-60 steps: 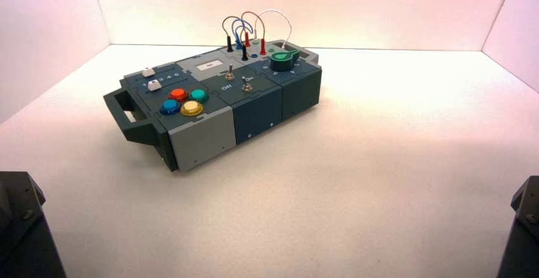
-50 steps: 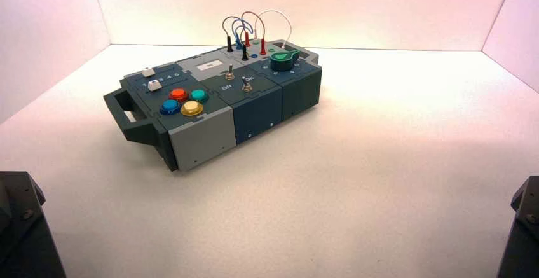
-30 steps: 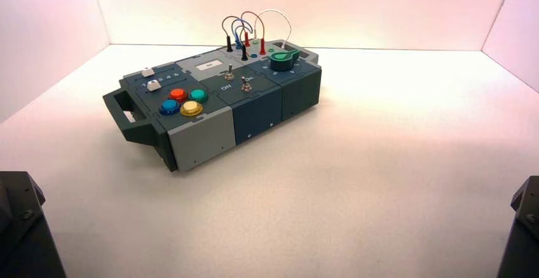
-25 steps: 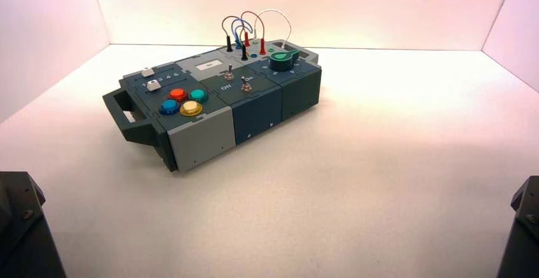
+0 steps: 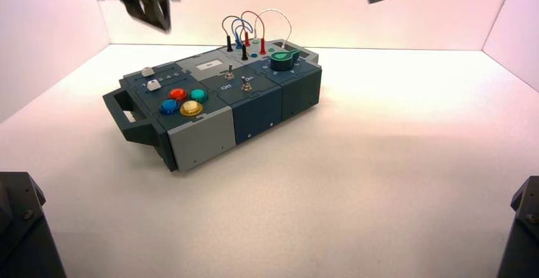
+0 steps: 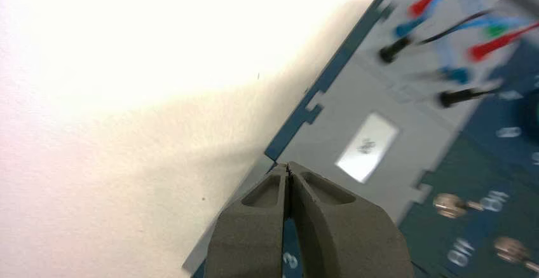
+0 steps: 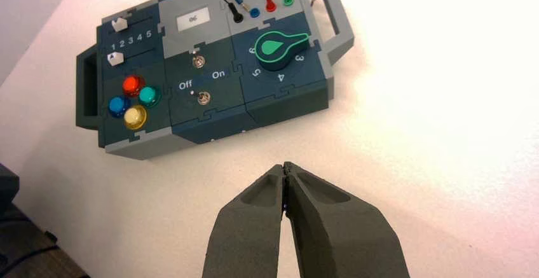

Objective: Flip the top switch off with the right gripper.

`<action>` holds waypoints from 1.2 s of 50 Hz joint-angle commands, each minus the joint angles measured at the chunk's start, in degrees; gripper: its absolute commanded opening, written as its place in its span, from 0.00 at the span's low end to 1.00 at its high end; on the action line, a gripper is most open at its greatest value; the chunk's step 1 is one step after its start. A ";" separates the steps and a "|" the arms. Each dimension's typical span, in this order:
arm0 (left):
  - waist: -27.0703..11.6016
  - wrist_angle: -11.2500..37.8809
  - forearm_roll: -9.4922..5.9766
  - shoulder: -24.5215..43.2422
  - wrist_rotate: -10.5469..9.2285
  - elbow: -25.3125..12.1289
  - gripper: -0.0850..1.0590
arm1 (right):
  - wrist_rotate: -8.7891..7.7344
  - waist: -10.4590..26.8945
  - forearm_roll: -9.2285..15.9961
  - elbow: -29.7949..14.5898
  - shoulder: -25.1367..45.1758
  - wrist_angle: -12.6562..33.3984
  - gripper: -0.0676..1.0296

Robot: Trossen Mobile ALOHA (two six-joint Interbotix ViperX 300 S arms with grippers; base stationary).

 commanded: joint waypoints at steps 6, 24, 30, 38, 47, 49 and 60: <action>0.00 3.34 -0.09 8.09 0.44 -5.54 0.05 | 0.09 2.72 0.53 -6.77 8.17 -1.58 0.04; 0.00 5.54 0.00 9.67 1.32 -5.10 0.05 | 0.09 3.78 0.70 -18.90 26.10 -3.52 0.04; 0.00 5.71 0.00 9.67 1.32 -4.92 0.05 | 0.09 4.92 1.05 -22.76 31.64 -3.96 0.04; 0.00 5.71 0.00 10.02 1.41 -4.83 0.05 | 0.18 7.47 2.46 -26.72 37.00 -3.87 0.04; 0.00 5.71 0.00 10.72 1.41 -5.01 0.05 | 0.18 10.11 3.78 -29.44 40.78 -3.87 0.04; 0.00 5.71 0.09 10.99 1.41 -5.10 0.05 | 0.18 10.46 4.04 -29.71 41.40 -3.87 0.04; 0.00 5.71 0.09 12.04 1.41 -5.10 0.05 | 0.18 10.99 4.57 -30.85 43.77 -3.96 0.04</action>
